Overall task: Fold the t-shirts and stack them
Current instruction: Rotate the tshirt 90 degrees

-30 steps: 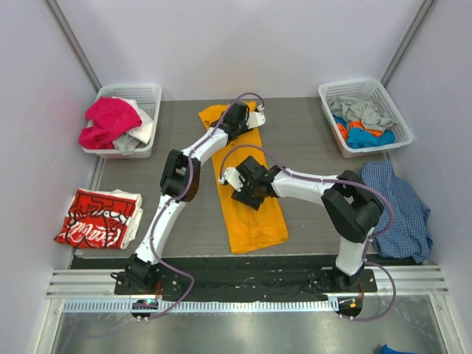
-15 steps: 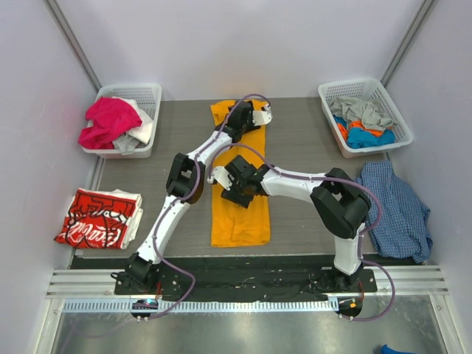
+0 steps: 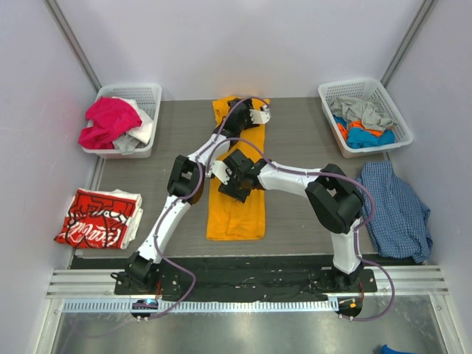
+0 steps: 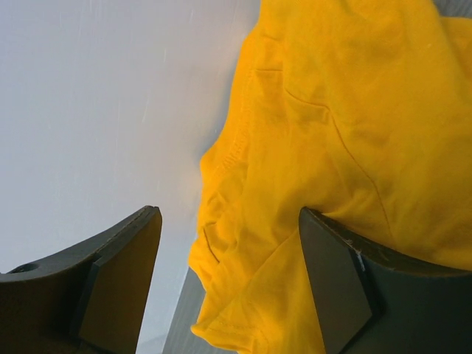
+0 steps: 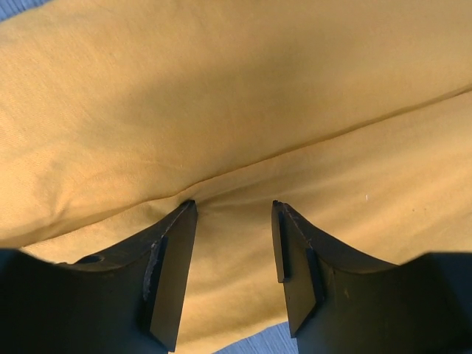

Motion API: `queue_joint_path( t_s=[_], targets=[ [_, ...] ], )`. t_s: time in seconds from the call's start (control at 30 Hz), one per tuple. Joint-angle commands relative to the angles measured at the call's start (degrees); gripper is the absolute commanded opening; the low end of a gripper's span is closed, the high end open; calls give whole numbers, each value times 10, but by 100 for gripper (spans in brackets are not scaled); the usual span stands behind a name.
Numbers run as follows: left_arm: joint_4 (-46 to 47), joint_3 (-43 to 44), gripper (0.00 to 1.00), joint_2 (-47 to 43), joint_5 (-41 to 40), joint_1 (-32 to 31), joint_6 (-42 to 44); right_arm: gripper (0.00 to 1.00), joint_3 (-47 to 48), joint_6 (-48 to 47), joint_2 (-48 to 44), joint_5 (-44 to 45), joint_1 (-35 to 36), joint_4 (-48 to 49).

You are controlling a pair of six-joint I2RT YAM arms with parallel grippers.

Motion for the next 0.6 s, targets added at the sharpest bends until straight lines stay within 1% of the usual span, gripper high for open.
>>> queue_joint_path(
  t_s=[0.0, 0.2, 0.3, 0.33, 0.37, 0.4, 0.53, 0.57],
  targets=[
    [32, 14, 81, 47, 8, 4, 30, 54, -9, -3, 62, 40, -24, -17],
    [71, 12, 84, 53, 0, 14, 23, 55, 2, -7, 71, 50, -47, -17],
    [95, 8, 91, 48, -5, 14, 19, 54, 5, -6, 70, 53, -51, -17],
    [101, 7, 96, 47, -6, 13, 16, 55, 4, -6, 69, 55, -52, -17],
    [108, 5, 99, 45, -8, 14, 16, 54, 4, -6, 70, 56, -53, -18],
    [114, 2, 100, 38, -12, 13, 14, 54, 4, -4, 67, 58, -54, -17],
    [147, -32, 100, -1, -33, 13, -5, 54, -5, 4, 41, 62, -53, -18],
    [162, -54, 100, -14, -40, 13, -12, 55, -8, 6, 35, 62, -53, -19]
  ],
)
